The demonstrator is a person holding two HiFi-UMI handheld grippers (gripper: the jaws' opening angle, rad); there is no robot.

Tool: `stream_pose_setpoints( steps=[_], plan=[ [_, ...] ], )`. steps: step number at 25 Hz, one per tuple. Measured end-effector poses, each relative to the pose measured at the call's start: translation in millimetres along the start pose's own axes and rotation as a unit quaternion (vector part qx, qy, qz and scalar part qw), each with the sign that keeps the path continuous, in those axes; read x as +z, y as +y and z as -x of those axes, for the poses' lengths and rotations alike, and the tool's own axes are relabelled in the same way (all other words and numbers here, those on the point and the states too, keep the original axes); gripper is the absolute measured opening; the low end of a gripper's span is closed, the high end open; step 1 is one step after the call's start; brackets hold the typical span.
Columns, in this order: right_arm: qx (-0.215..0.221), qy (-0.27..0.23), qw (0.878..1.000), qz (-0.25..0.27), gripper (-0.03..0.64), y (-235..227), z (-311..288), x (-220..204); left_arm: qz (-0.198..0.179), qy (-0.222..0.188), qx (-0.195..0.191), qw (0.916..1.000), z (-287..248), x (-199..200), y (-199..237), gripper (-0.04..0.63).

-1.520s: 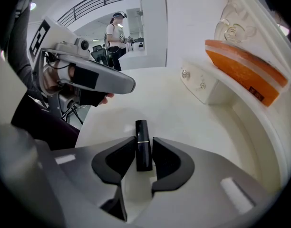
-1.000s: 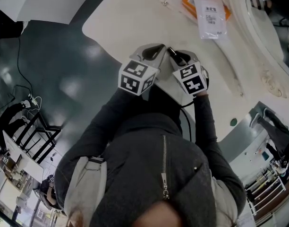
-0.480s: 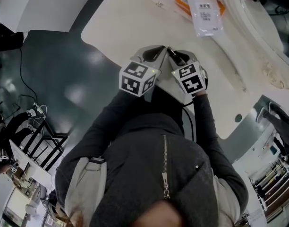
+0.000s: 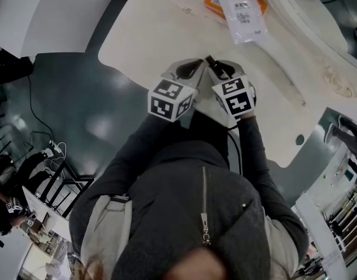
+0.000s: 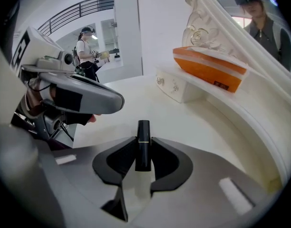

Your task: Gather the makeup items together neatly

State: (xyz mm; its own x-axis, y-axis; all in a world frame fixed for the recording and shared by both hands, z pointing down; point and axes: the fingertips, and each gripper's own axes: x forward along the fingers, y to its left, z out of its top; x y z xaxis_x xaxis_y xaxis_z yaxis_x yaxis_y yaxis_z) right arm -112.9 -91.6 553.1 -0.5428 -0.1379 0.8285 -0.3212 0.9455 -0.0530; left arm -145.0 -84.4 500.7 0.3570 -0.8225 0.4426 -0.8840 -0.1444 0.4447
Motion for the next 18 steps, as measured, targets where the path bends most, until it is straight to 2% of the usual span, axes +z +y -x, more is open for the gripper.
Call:
stream_pose_setpoints(
  steps=[5,10,18],
  plan=[
    [-0.015,-0.011,0.999,-0.04,0.099,-11,12,-4,-0.025,0.009,-0.011,0.9996,-7,3,-9,0.009],
    [-0.042,-0.022,0.996,-0.08,0.099,-25,29,-15,-0.043,0.019,-0.038,0.9982,-18,5,-25,0.009],
    [-0.056,-0.037,0.98,-0.188,0.098,-40,49,-37,-0.072,0.029,-0.07,0.9945,-28,7,-48,0.009]
  ],
)
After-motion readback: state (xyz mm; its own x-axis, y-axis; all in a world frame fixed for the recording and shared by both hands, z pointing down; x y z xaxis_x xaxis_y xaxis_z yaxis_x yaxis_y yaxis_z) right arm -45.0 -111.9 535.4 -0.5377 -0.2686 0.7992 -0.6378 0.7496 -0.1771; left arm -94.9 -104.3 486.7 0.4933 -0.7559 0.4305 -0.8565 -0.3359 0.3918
